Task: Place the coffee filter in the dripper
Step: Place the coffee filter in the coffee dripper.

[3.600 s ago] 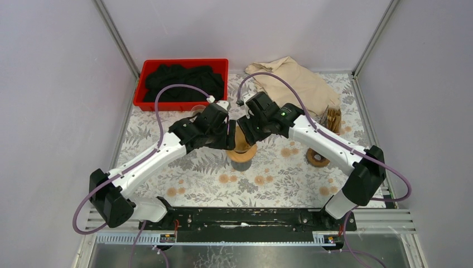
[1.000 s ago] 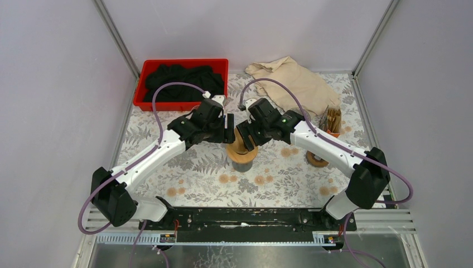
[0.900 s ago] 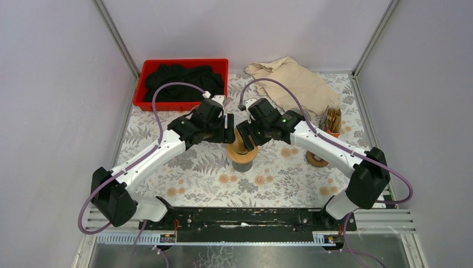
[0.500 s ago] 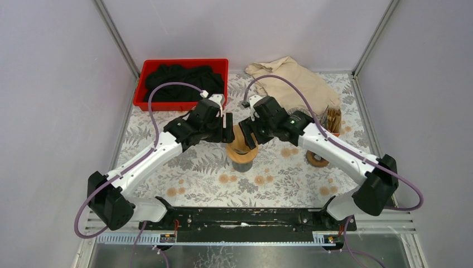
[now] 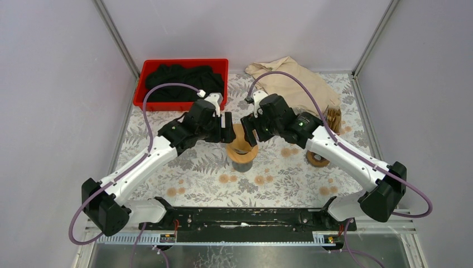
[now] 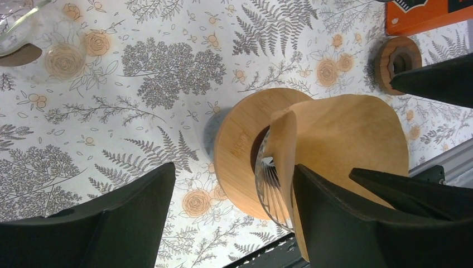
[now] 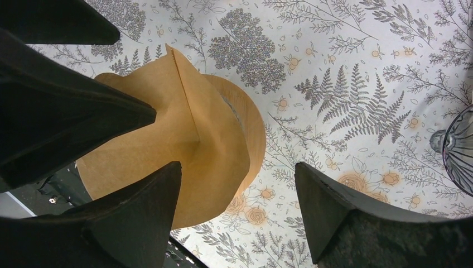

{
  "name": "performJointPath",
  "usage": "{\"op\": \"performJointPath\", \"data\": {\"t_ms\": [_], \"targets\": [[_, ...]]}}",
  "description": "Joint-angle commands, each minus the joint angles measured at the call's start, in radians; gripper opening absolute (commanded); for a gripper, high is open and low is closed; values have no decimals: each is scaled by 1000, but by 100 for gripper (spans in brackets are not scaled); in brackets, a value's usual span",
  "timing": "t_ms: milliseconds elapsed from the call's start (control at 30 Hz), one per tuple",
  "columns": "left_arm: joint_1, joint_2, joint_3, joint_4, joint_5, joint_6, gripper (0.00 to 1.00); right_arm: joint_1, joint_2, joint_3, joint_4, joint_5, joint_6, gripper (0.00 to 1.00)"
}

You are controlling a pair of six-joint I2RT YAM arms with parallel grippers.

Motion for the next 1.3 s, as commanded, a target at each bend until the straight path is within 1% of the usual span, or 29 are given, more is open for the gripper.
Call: {"op": "performJointPath", "data": {"t_ms": [0,333,467,867,1033,1267], "targets": [[6,-43,-17,65,37,1,85,-5,-7,-14,46,32,-18,82],[6,-46,-81,52,63,-1,84,-5,30,-51,51,67,-28,80],[7,-24,-79,50,76,4,82,-4,43,-60,52,65,-26,80],[6,-11,-84,47,57,8,82,-4,57,-89,60,78,-34,80],[6,-17,-85,47,56,9,82,-4,62,-66,35,80,-35,80],[6,-23,-84,47,59,10,82,-4,9,-23,19,43,-34,81]]}}
